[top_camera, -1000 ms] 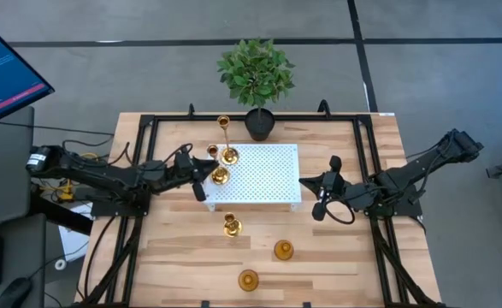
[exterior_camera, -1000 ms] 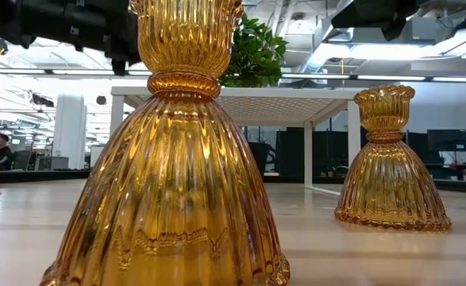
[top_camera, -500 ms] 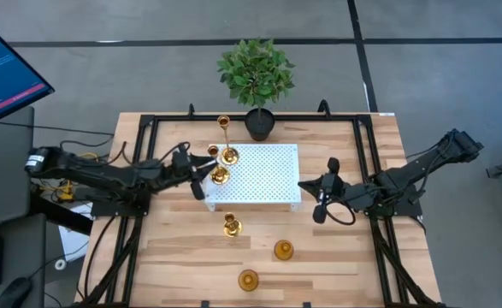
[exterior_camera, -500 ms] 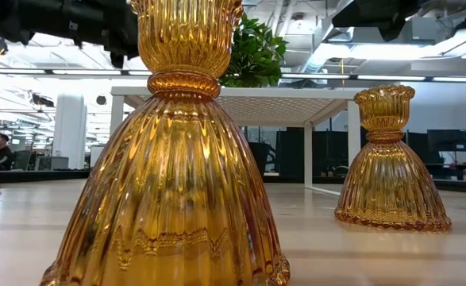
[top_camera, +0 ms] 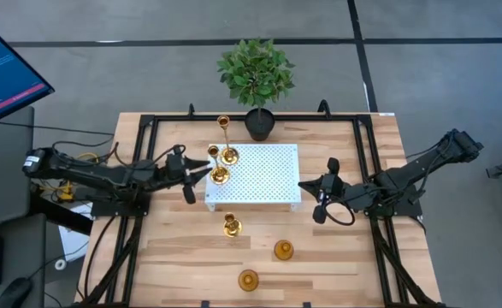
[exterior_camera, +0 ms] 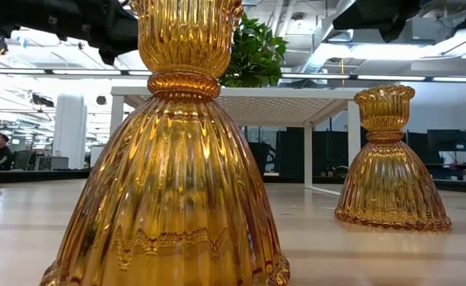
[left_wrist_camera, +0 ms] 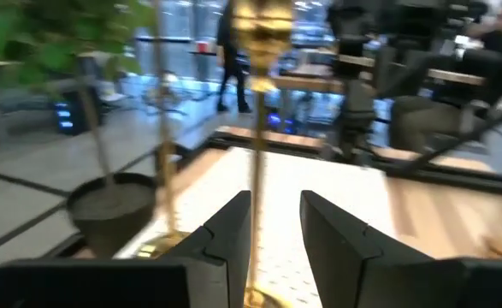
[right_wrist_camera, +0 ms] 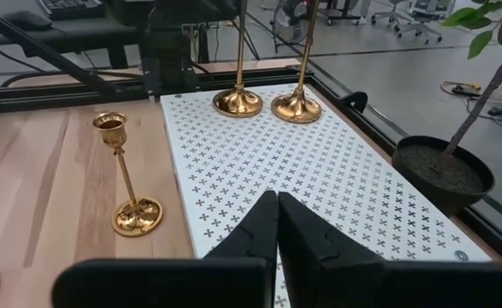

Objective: Pick & Place candle stick holders
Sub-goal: Put the gold candle holder on the shelf

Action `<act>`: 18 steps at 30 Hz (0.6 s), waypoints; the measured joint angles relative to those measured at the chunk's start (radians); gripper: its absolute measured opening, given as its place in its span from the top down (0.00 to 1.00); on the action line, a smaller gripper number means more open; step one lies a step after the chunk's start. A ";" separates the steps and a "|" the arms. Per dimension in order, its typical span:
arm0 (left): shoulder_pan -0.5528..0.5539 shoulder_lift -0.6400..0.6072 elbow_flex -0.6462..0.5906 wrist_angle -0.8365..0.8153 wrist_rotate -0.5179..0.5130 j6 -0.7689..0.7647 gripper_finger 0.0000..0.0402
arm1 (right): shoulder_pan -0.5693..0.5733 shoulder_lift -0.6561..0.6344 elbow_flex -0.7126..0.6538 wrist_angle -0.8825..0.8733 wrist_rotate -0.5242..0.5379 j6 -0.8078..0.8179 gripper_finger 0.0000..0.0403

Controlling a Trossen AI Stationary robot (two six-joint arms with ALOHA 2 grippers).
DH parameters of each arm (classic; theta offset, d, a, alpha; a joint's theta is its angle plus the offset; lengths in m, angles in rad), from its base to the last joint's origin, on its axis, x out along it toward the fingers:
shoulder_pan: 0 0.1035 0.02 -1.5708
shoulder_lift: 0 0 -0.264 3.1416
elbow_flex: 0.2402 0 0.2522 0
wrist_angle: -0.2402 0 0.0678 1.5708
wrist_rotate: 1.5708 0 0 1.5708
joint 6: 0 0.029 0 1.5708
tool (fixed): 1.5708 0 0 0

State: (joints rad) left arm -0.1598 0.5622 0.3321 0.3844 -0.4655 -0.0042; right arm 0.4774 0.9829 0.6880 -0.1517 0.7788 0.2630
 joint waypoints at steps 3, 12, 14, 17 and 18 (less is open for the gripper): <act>-0.039 -0.011 0.000 -0.021 0.057 -0.001 0.75 | 0.000 0.000 0.000 -0.007 0.000 0.000 1.00; -0.204 -0.045 0.000 -0.070 0.253 -0.001 0.84 | 0.000 0.000 0.000 -0.017 0.000 0.000 1.00; -0.240 -0.028 0.000 -0.071 0.303 -0.001 0.87 | 0.000 0.000 0.000 -0.017 0.000 0.000 1.00; -0.298 0.021 0.000 -0.071 0.317 -0.001 0.91 | 0.000 0.000 0.000 -0.017 0.000 0.000 1.00; -0.316 0.046 0.000 -0.070 0.315 -0.001 0.92 | 0.000 0.000 0.000 -0.017 0.000 0.000 1.00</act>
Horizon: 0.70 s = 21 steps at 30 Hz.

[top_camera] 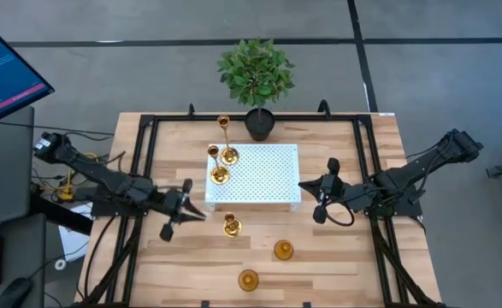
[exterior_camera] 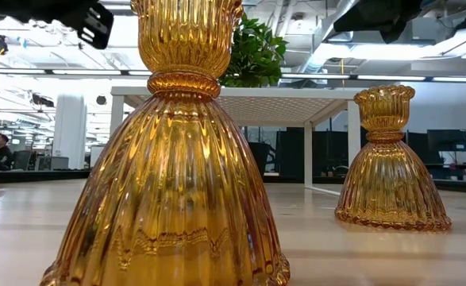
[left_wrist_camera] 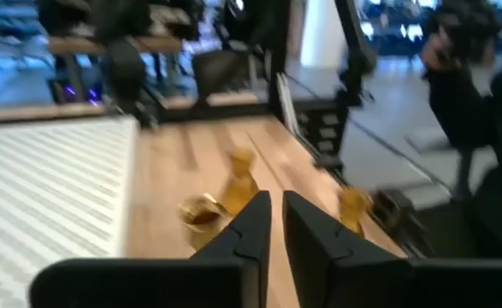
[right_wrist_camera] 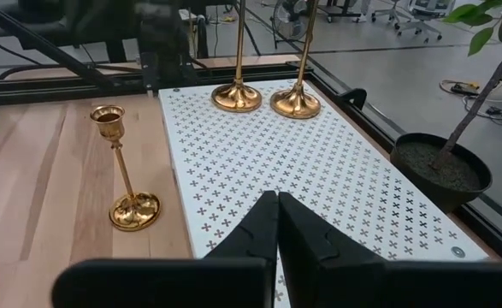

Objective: Pick & Place candle stick holders
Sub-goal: Put the gold candle holder on the shelf

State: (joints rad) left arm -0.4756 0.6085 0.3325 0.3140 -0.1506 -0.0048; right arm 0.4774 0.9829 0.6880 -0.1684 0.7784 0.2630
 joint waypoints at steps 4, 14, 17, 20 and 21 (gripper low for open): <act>-0.050 0.121 -0.001 0.000 -0.030 -0.002 0.97 | 0.000 0.000 0.000 0.000 0.001 0.000 1.00; -0.207 0.428 -0.001 0.232 -0.297 -0.149 0.99 | 0.000 0.000 0.000 0.000 0.002 -0.001 1.00; -0.291 0.498 -0.001 0.299 -0.443 -0.197 0.99 | 0.000 0.000 0.000 0.000 0.002 -0.004 1.00; -0.377 0.575 -0.001 0.361 -0.601 -0.267 0.99 | 0.000 0.000 0.000 0.000 0.003 -0.004 1.00; -0.403 0.603 -0.001 0.389 -0.652 -0.284 0.99 | 0.000 0.000 0.000 0.000 0.003 -0.004 1.00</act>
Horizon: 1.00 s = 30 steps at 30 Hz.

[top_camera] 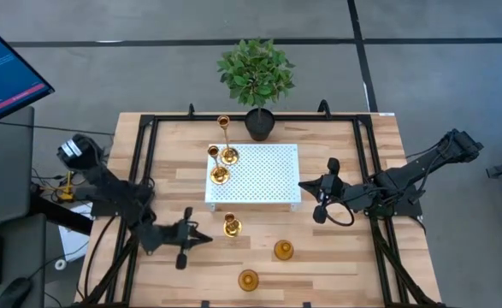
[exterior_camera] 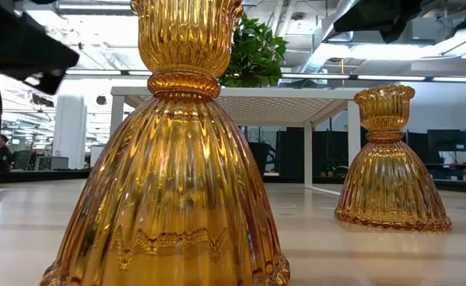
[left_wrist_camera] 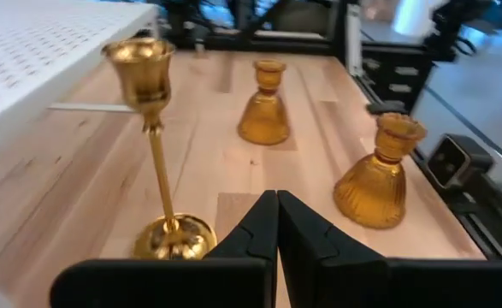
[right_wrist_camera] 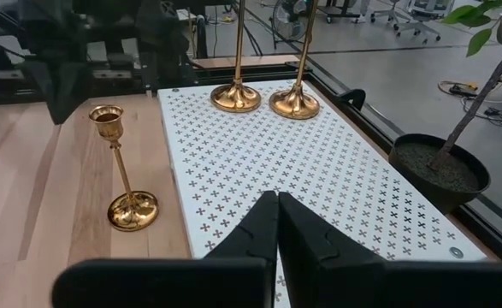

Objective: Pick & Place candle stick holders
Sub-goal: Put the gold candle holder on the shelf

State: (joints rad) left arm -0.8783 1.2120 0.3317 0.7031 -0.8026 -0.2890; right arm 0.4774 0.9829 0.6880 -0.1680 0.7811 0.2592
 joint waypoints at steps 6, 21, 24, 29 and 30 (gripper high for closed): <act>-0.088 0.200 0.098 0.054 -0.231 -0.058 0.99 | 0.000 0.000 0.000 -0.004 0.001 0.000 1.00; -0.090 0.302 0.279 0.054 -0.269 0.098 0.99 | 0.021 0.000 0.000 0.040 -0.004 0.028 1.00; -0.098 0.295 0.279 0.054 -0.269 0.098 0.99 | 0.043 0.000 0.000 0.052 0.002 0.061 1.00; -0.115 0.295 0.279 0.048 -0.268 0.075 0.99 | 0.075 0.000 0.000 0.082 0.003 0.070 1.00; -0.117 0.295 0.279 0.046 -0.272 0.058 0.99 | 0.080 0.002 0.000 0.102 0.005 0.076 1.00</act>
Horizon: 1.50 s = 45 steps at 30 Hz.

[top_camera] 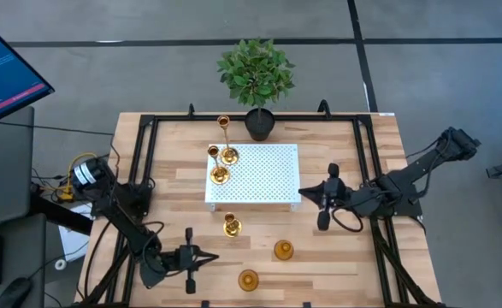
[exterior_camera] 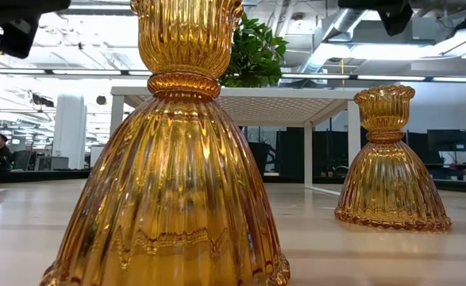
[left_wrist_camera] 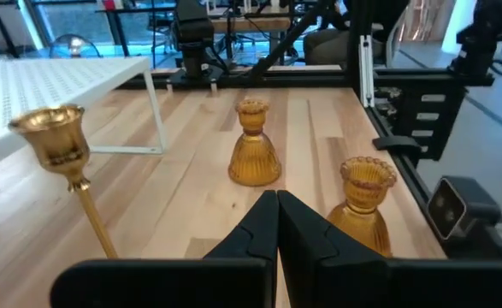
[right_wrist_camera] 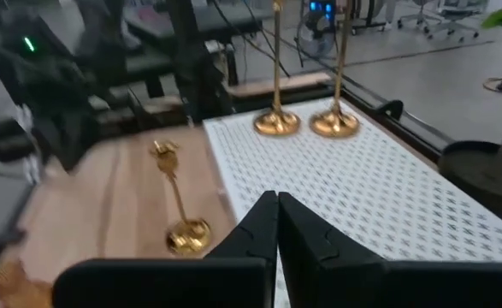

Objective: Pick & Place candle stick holders
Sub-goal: Put the gold candle holder on the shelf

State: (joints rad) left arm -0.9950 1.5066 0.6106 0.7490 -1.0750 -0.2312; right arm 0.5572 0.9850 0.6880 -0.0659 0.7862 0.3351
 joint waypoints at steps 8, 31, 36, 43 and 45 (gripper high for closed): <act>-0.006 0.086 0.000 0.001 -0.161 -0.198 0.99 | 0.031 0.094 0.001 0.161 0.026 -0.001 1.00; 0.189 0.298 0.063 0.019 -0.157 -0.274 0.90 | 0.065 0.234 0.001 0.229 0.024 0.014 1.00; 0.209 0.298 0.063 0.019 -0.151 -0.273 0.81 | 0.065 0.234 0.001 0.228 0.023 0.013 1.00; 0.184 0.298 0.062 0.019 -0.151 -0.274 0.76 | 0.065 0.234 0.001 0.228 0.023 0.007 1.00; 0.174 0.298 0.062 0.019 -0.154 -0.274 0.75 | 0.065 0.234 0.001 0.228 0.023 0.006 1.00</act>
State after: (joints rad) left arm -0.8207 1.8046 0.6724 0.7677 -1.2290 -0.5051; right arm 0.6224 1.2190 0.6888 0.1619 0.8093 0.3414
